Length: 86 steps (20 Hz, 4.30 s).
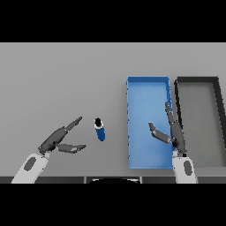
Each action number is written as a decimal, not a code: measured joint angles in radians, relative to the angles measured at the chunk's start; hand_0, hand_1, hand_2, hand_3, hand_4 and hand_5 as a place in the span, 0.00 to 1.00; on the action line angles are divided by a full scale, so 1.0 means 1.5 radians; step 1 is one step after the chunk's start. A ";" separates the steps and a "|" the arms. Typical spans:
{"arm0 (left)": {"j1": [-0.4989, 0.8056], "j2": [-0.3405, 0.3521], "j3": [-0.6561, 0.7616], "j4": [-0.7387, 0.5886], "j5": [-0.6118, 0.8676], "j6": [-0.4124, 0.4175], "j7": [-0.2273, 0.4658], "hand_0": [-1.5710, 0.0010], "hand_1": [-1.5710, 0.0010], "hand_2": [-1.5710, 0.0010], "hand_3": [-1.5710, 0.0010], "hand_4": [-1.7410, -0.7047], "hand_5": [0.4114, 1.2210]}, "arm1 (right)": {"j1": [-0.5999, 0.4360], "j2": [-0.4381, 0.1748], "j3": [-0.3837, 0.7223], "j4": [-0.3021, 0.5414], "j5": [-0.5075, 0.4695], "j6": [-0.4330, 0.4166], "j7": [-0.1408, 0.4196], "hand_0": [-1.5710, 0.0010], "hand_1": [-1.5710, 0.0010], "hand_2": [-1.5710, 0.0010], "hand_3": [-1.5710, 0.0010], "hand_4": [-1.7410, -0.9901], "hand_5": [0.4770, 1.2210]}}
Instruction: Pick up the blue pipe and place it into the blue bin.
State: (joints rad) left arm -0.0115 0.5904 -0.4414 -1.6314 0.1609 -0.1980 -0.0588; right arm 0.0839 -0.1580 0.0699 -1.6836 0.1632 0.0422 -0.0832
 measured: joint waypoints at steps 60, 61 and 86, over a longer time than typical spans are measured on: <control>-0.167 -0.355 -0.045 0.051 -0.101 0.001 -0.001 0.00 0.00 0.00 0.00 0.26 1.00 | 0.065 -0.007 0.000 -0.091 0.051 -0.043 -0.005 1.00 1.00 0.97 1.00 0.73 0.23; -0.163 -0.351 -0.043 0.044 -0.099 -0.008 -0.007 0.00 0.00 0.00 0.00 0.26 1.00 | 0.063 -0.007 -0.004 -0.106 0.002 -0.013 -0.031 1.00 0.99 0.96 1.00 0.72 0.22; -0.153 -0.398 0.008 0.060 -0.133 -0.088 0.007 0.00 0.00 0.00 0.00 0.26 1.00 | -0.380 -0.077 0.194 -0.169 -0.311 0.271 0.355 0.99 0.98 0.95 1.00 0.73 0.07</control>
State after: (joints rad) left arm -0.2406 -0.0060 -0.4289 -1.5409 -0.0379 -0.3304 -0.0489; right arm -0.4864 -0.2731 0.3601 -1.9377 -0.3033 0.4484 0.4499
